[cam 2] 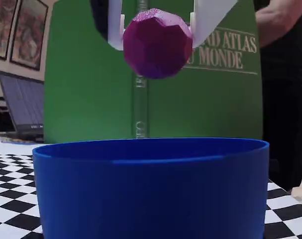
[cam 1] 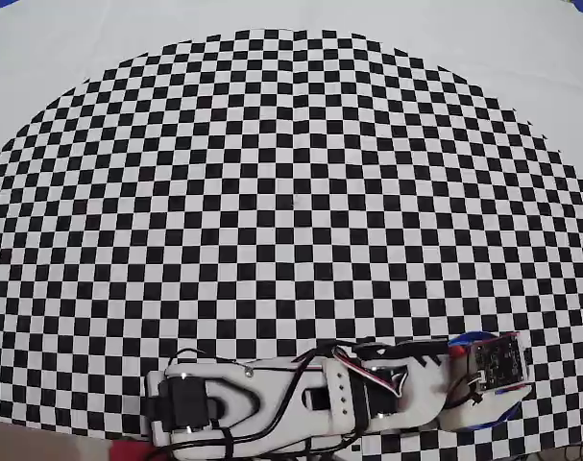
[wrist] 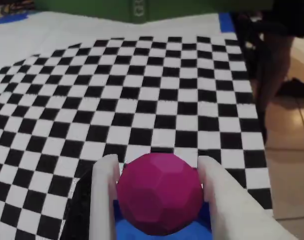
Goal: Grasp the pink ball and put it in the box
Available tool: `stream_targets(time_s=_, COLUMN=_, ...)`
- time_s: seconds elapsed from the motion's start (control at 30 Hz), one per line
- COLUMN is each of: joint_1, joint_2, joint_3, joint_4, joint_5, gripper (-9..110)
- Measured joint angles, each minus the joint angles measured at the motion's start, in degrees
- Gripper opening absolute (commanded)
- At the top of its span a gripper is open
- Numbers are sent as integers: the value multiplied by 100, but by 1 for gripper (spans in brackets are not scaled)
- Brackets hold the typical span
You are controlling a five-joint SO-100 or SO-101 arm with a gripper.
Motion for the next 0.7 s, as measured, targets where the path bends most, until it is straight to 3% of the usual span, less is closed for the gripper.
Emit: stream_targets(time_s=0.7, joint_1=9, joint_2=79, joint_3=185, joint_4=0, joint_5=0, gripper=0)
